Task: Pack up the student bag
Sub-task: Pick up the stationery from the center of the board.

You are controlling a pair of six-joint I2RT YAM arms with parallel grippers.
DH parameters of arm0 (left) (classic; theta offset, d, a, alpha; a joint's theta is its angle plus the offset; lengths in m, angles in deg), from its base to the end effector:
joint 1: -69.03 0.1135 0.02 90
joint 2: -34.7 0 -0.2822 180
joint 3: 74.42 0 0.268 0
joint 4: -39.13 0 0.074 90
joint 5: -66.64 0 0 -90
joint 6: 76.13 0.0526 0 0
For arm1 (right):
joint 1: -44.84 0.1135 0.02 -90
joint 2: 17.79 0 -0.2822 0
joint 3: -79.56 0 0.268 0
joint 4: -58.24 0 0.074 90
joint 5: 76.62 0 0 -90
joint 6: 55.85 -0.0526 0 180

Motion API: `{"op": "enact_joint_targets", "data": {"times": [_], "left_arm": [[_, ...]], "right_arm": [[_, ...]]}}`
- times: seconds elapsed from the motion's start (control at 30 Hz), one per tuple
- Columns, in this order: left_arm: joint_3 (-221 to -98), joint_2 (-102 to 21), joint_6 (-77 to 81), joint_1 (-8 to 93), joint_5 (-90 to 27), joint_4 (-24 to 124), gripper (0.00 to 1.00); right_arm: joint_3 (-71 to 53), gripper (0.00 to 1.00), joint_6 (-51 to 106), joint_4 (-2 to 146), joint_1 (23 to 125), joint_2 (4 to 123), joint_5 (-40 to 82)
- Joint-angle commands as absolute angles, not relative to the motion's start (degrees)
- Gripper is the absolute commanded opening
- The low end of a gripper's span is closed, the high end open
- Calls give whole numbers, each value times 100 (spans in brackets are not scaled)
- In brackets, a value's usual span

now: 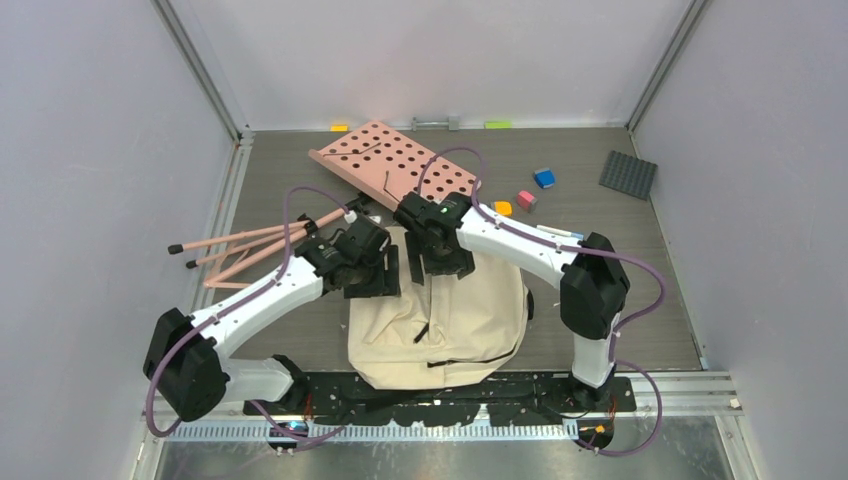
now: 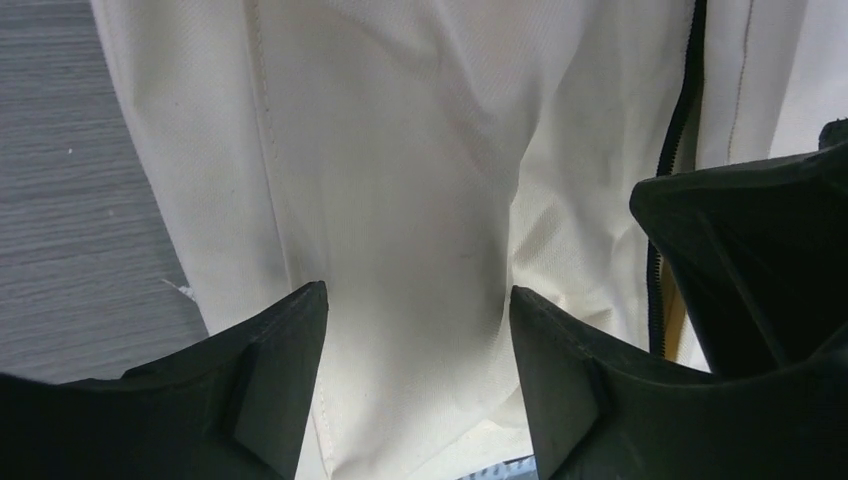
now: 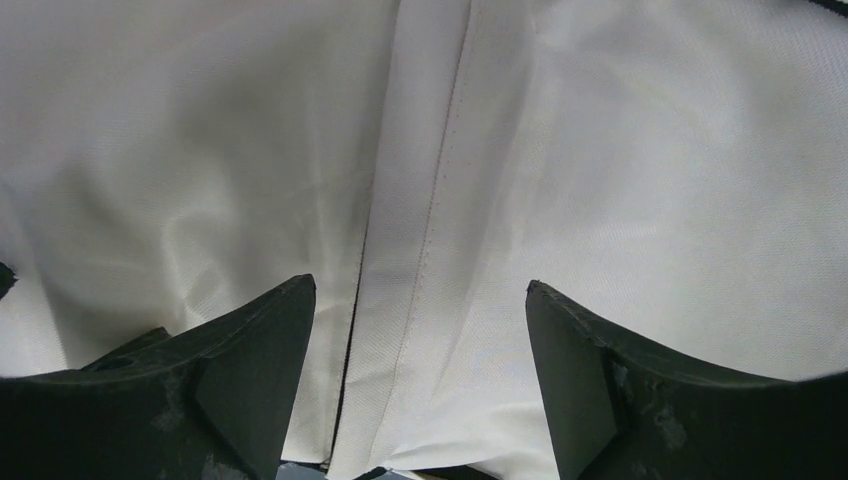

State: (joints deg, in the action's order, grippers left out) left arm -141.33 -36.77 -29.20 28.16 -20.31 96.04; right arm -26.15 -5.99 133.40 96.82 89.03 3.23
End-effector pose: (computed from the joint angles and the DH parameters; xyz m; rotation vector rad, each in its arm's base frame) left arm 0.1969 -0.1666 0.2486 -0.0703 2.7068 -0.4068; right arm 0.2533 0.3090 0.2563 -0.2634 2.8357 0.0714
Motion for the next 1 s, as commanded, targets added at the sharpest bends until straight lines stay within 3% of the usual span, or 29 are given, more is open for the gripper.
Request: {"op": "enact_joint_targets", "data": {"times": [0.0, 0.13, 0.3, 0.4, 0.6, 0.77, 0.83, 0.97], "left_arm": [[-14032, -3871, -2828, 2832, -2051, 9081, 60], [-14109, -4072, -2752, 2828, -1844, 9132, 38], [-14176, -4216, -2772, 2831, -1580, 9273, 11], [-14196, -4260, -2832, 2836, -1451, 9388, 0], [-14315, -4165, -2946, 2840, -926, 9785, 0], [-14537, -4061, -2760, 2833, -1023, 9683, 0], [-14734, -4045, -2631, 2833, -1061, 9639, 5], [-15297, -4045, -2453, 2782, -1011, 9645, 27]], "right_arm": [[-2701, 82, -860, 13883, 9722, 9043, -250], [-2669, 77, -904, 14274, 9718, 9141, -697], [-2657, 57, -960, 14551, 9686, 8935, -1148], [-2542, 48, -1046, 14549, 9593, 8759, -1081], [-1696, 18, -892, 13972, 9271, 8239, -566], [-797, 8, -531, 12457, 8964, 7677, 882], [-488, 5, -440, 11955, 8868, 7534, 1442], [36, 1, -435, 11248, 8688, 7300, 2070]]}}
